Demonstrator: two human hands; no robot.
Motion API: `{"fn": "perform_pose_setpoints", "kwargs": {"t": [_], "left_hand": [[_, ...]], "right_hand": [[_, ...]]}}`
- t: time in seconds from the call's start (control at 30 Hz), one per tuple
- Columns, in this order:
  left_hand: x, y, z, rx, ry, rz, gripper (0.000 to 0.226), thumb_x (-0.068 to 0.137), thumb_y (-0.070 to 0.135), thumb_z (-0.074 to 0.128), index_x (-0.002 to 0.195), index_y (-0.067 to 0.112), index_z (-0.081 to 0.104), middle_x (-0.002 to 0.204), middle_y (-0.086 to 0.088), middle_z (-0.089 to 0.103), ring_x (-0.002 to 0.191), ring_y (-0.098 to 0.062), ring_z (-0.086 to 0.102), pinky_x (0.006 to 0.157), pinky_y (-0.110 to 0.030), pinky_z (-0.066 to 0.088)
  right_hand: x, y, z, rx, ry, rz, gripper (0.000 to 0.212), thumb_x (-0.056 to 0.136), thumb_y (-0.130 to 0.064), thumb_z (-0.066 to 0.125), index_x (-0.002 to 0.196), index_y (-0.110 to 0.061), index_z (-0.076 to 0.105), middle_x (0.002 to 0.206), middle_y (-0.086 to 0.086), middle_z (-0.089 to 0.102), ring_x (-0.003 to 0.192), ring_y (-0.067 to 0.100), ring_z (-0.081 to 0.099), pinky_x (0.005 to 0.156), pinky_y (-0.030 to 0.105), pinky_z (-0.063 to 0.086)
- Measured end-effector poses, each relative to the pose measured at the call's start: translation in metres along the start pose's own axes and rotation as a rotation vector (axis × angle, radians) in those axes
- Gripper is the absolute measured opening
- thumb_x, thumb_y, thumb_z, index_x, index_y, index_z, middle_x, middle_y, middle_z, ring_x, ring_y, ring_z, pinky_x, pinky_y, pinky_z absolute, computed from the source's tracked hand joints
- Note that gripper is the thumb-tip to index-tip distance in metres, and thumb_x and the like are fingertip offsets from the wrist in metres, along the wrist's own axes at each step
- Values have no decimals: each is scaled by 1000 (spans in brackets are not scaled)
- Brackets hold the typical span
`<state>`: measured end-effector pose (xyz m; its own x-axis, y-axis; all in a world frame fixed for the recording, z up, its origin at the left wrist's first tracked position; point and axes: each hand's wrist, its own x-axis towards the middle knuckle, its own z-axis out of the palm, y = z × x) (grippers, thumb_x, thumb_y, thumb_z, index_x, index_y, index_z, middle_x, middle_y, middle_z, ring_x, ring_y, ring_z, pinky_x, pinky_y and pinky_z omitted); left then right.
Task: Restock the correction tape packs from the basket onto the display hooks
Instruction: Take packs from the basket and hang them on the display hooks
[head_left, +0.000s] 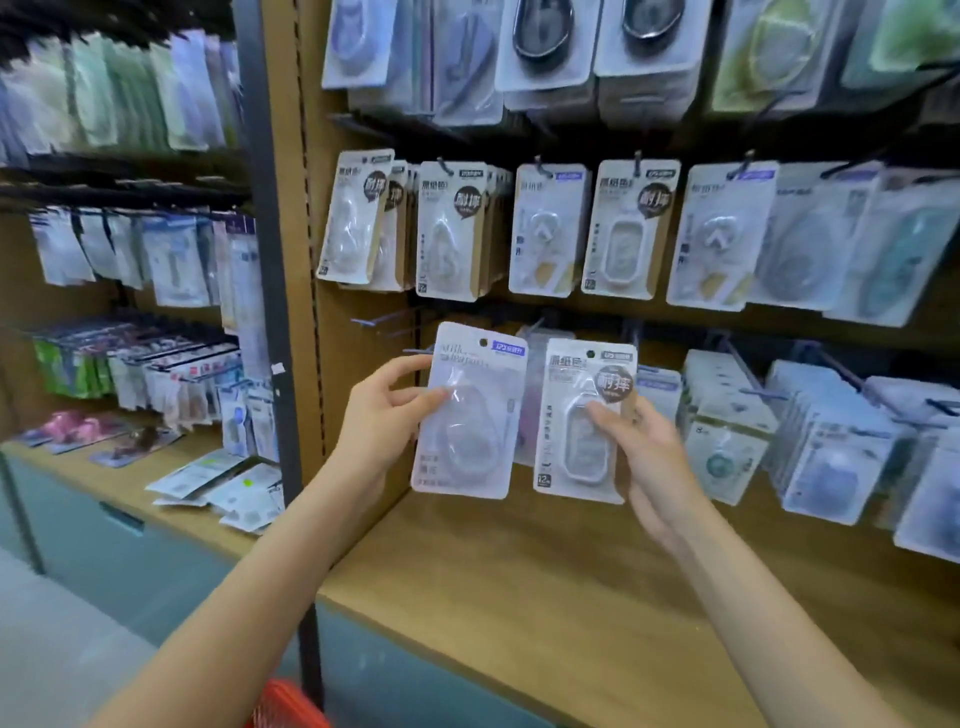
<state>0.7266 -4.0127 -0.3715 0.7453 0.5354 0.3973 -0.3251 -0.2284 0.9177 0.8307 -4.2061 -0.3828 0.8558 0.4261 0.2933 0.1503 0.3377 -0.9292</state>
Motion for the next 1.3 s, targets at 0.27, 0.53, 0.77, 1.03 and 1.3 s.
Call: {"fn": "perform_pose_setpoints", "kwargs": {"t": [0.27, 0.53, 0.77, 1.03, 1.3], "left_hand": [[20, 36, 48, -105, -79, 49, 23, 88, 12, 61, 110, 16, 62, 88, -5, 74, 77, -17, 71, 59, -27, 56], [43, 50, 85, 139, -332, 138, 18, 92, 9, 56, 106, 18, 60, 84, 1, 73, 68, 0, 64, 61, -12, 48], [52, 56, 127, 72, -326, 132, 16, 90, 7, 57, 105, 11, 59, 75, 2, 71, 62, 0, 67, 55, -12, 49], [60, 65, 129, 121, -253, 170, 16, 91, 12, 58, 107, 12, 61, 83, -7, 72, 70, -17, 62, 57, -17, 51], [64, 59, 101, 49, -120, 150, 13, 92, 11, 55, 101, 20, 58, 88, -6, 73, 84, -23, 69, 74, -33, 55]], "right_hand": [[7, -31, -12, -113, -247, 36, 36, 78, -20, 66, 112, -12, 61, 108, 5, 71, 100, 24, 67, 87, 38, 53], [17, -62, -46, -55, -43, -158, 28, 76, -16, 65, 103, -9, 63, 101, 8, 72, 94, 23, 69, 75, 31, 57], [16, -81, -71, -104, 187, -225, 19, 89, -16, 60, 107, -12, 63, 99, 5, 73, 90, 20, 70, 79, 37, 56], [23, -96, -100, -220, 435, -292, 18, 89, -17, 62, 107, -15, 57, 105, 1, 69, 98, 19, 66, 88, 42, 52], [35, -101, -81, -359, 337, -403, 54, 84, -14, 68, 123, -35, 36, 104, 0, 66, 94, 11, 63, 69, 21, 43]]}}
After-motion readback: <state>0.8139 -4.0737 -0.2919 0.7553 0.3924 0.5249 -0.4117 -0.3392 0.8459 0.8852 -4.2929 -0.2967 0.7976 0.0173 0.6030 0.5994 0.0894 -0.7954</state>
